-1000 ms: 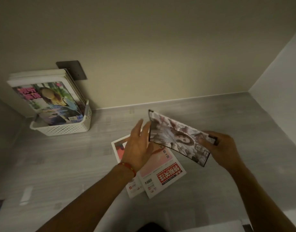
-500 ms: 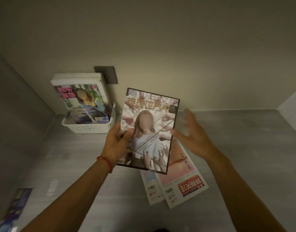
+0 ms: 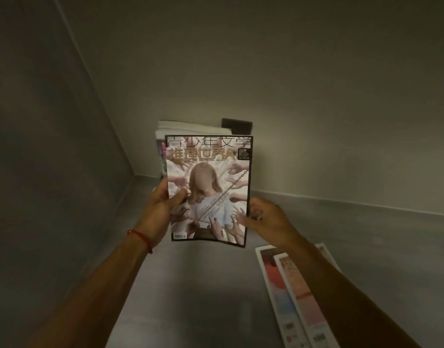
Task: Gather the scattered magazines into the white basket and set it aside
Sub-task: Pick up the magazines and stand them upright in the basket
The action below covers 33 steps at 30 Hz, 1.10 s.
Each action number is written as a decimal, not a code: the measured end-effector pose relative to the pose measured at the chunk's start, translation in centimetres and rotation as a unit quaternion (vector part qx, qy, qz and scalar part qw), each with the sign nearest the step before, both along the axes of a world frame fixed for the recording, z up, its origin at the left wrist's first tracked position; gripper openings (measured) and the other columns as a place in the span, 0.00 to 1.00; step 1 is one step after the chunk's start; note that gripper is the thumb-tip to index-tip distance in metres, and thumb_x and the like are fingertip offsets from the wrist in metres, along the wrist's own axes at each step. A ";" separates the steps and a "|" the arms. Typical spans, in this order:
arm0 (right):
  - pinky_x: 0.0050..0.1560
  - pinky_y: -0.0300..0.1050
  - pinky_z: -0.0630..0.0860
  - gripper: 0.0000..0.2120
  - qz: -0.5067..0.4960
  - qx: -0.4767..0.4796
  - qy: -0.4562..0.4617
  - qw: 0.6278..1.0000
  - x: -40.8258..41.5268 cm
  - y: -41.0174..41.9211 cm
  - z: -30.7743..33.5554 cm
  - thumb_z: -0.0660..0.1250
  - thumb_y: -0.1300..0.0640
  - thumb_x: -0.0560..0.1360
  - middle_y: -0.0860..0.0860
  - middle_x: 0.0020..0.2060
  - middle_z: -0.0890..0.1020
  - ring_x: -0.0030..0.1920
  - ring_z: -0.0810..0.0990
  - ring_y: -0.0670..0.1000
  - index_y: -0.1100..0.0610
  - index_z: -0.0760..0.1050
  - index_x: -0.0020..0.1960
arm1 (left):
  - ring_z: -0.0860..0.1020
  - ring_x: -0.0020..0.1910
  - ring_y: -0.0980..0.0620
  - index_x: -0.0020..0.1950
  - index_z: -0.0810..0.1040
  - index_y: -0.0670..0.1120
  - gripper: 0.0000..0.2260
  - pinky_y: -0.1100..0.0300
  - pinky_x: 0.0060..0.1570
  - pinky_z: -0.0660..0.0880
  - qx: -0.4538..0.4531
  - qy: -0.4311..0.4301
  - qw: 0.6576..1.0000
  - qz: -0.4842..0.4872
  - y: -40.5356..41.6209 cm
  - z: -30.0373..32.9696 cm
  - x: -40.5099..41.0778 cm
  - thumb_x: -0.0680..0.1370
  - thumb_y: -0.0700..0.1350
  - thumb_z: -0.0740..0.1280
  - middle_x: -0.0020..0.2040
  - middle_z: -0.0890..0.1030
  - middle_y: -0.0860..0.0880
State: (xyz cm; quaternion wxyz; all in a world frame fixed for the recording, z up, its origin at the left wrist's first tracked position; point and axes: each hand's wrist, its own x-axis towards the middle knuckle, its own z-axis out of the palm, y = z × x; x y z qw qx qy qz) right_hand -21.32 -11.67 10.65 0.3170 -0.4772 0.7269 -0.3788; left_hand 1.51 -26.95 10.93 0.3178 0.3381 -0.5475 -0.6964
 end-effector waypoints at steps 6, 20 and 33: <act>0.31 0.26 0.71 0.07 -0.107 -0.065 0.111 0.986 1.4 -9.2 1.4 0.74 0.55 0.72 0.43 0.31 0.82 0.31 0.80 0.37 0.51 0.78 0.38 | 0.85 0.48 0.51 0.51 0.80 0.49 0.06 0.65 0.39 0.80 -0.135 -0.037 0.988 0.071 -7.8 1.5 0.8 0.78 0.39 0.69 0.47 0.85 0.54; 0.32 0.35 0.72 0.08 -0.173 0.079 0.092 0.977 2.7 -16.4 -3.2 0.66 0.61 0.73 0.57 0.37 0.85 0.37 0.83 0.55 0.60 0.82 0.38 | 0.84 0.50 0.43 0.50 0.84 0.40 0.08 0.47 0.55 0.80 -0.178 -0.257 0.945 0.099 -14.4 -5.3 -0.4 0.77 0.43 0.69 0.47 0.86 0.40; 0.52 0.44 0.82 0.24 -0.143 -0.032 -0.211 0.967 4.2 -15.5 -3.4 0.65 0.77 0.69 0.49 0.52 0.86 0.54 0.85 0.47 0.56 0.80 0.60 | 0.80 0.60 0.40 0.59 0.77 0.46 0.18 0.42 0.61 0.78 -0.053 -0.205 0.976 0.050 -14.1 -7.6 -1.8 0.72 0.31 0.70 0.55 0.82 0.43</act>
